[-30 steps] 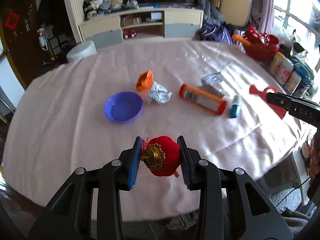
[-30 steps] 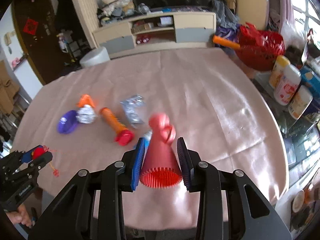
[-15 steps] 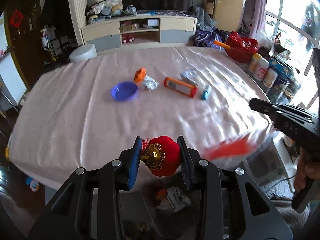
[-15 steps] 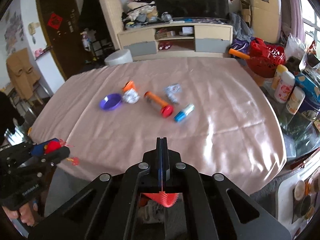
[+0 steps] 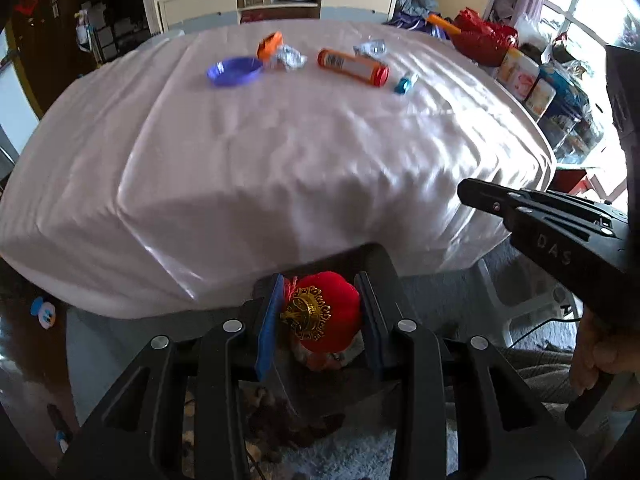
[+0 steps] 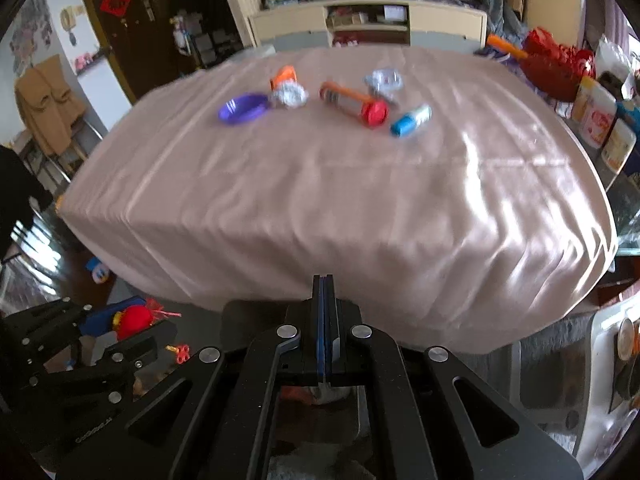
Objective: Collect trash
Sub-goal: 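Carry the lantern with the left gripper and the red cup with the right gripper into the bin, then grasp the purple plate rim with the left gripper while the right gripper grasps the blue-and-white bottle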
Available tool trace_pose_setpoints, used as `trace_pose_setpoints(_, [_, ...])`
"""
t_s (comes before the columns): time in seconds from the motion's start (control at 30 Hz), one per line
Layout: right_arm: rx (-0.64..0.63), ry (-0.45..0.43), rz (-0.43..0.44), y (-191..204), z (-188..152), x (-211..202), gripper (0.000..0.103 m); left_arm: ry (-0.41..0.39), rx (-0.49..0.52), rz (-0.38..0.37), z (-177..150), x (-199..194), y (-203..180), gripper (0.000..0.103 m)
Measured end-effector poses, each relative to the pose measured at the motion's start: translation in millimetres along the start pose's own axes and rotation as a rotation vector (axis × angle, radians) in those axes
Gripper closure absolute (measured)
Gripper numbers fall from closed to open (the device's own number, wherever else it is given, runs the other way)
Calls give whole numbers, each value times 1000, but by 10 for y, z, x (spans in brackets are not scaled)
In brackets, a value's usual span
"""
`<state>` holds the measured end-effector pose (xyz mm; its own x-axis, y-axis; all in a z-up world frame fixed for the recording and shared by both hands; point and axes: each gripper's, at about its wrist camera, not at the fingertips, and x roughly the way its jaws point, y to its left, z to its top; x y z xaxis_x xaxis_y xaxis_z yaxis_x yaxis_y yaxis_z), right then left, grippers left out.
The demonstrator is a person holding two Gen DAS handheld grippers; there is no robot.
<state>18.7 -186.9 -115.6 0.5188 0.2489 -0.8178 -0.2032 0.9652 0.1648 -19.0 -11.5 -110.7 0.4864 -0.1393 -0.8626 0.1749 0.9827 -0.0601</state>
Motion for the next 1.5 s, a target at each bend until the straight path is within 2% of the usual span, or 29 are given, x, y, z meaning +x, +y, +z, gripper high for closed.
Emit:
trace_pose_setpoints(0.23, [-3,65,-72,6,-90,220,97,67,-3,-11,-143,217,35,69])
trace_pose_setpoints(0.3, [-1,68,-93,-20,-103,244,84,82,-5,-17,-169,269,38,69])
trace_pose_setpoints(0.33, [2,66,-100,-32,-107,248,66,87,-5,-19,-186,286,37,69])
trace_pose_setpoints(0.37, [3,63,-104,-44,-112,254,53,96,-4,-23,-209,313,37,69])
trace_pose_setpoints(0.47, [-1,62,-109,-49,-118,271,49,111,-3,-30,-257,365,29,69])
trace_pose_setpoints(0.5, [1,63,-111,-59,-124,278,45,118,-4,-35,-274,386,30,69])
trace_pose_setpoints(0.53, [1,62,-115,-65,-128,279,35,122,-5,-38,-287,400,32,67])
trace_pose_setpoints(0.57, [1,59,-121,-76,-134,280,28,128,-5,-42,-301,417,35,62])
trace_pose_setpoints(0.6, [1,58,-121,-82,-137,282,25,131,-5,-42,-306,429,36,59])
trace_pose_setpoints(0.67, [6,57,-118,-100,-138,279,16,133,-1,-41,-317,446,43,41])
trace_pose_setpoints(0.83, [33,30,-113,-177,-136,226,8,119,1,-28,-290,433,81,18])
trace_pose_setpoints(0.93, [85,2,-90,-276,-121,163,6,92,-4,-14,-252,383,135,12])
trace_pose_setpoints(1.03, [123,-40,-81,-369,-87,72,5,43,-14,0,-206,308,193,11])
trace_pose_setpoints(1.2, [152,-99,-98,-513,-30,-81,4,-28,-33,65,-109,193,296,10])
trace_pose_setpoints(1.37, [224,-119,-94,-742,56,-159,4,-73,-101,9,10,45,434,9])
trace_pose_setpoints(1.5, [232,-123,-112,-829,171,-165,4,-94,-93,19,170,-46,500,8])
